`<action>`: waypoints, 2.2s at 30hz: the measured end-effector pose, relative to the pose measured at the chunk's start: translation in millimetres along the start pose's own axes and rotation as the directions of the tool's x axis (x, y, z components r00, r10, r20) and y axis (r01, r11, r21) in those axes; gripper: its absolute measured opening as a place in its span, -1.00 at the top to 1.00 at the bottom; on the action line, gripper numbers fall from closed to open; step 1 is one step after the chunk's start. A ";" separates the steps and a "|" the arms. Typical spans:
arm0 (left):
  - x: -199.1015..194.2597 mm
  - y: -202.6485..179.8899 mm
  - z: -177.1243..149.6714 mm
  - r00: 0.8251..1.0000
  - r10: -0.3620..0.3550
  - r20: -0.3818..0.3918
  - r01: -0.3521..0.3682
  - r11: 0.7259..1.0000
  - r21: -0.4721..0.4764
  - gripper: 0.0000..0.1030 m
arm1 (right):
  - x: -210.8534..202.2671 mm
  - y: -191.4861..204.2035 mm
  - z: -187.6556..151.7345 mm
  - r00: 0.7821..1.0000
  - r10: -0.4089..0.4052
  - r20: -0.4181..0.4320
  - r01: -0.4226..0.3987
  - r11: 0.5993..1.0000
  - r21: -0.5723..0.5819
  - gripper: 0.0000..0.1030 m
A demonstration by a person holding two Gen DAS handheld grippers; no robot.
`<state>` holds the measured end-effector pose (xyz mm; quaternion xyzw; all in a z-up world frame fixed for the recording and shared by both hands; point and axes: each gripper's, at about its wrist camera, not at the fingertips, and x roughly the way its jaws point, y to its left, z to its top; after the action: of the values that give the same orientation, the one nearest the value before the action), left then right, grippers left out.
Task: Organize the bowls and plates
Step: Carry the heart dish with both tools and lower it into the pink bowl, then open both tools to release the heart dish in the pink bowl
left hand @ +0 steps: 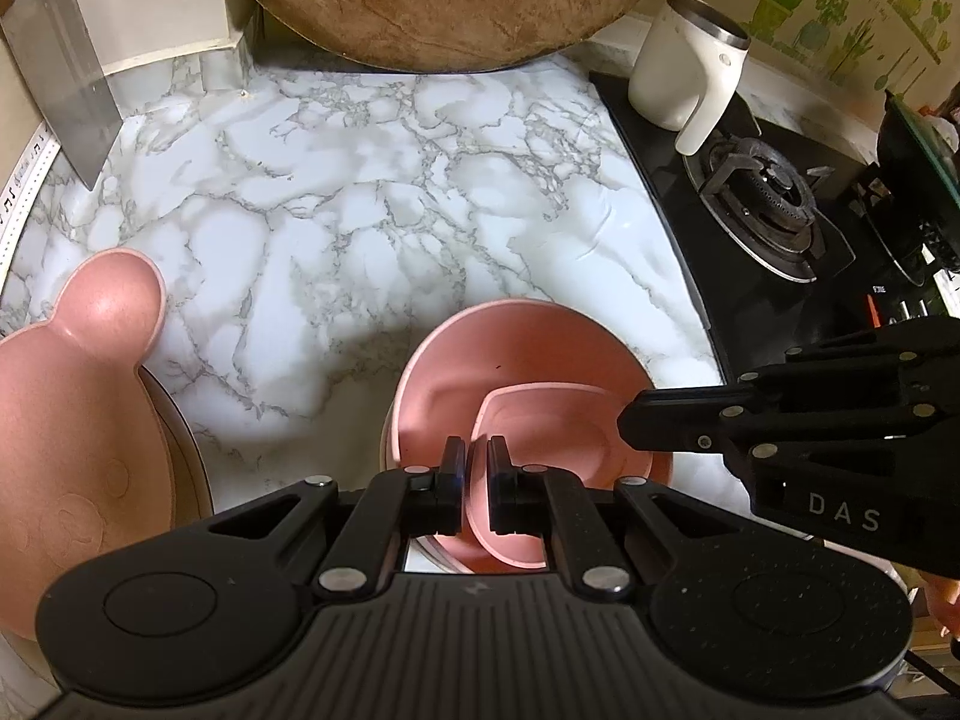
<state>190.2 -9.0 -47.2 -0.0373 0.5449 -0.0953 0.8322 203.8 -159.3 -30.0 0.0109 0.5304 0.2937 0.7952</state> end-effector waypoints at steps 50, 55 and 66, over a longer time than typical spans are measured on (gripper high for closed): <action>-72.7 -12.3 -25.2 0.971 0.007 0.239 -0.016 0.999 0.036 0.83 | -46.8 3.7 -3.1 0.992 0.036 0.122 -0.023 0.994 -0.111 -0.12; -74.2 -9.1 -37.8 0.962 0.020 0.272 -0.016 1.000 -0.017 0.72 | -49.6 3.9 -6.2 0.991 0.039 0.128 -0.023 0.992 -0.124 -0.29; -86.3 -7.5 -60.8 0.924 0.080 0.374 -0.035 0.992 -0.125 -0.37 | -54.6 -0.1 -7.9 0.987 0.052 0.150 -0.025 0.984 -0.176 -0.64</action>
<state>100.2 3.4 7.2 -0.0874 0.3797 -0.0301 0.9205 182.7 -187.8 12.2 -0.0254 0.4394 0.3524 0.8259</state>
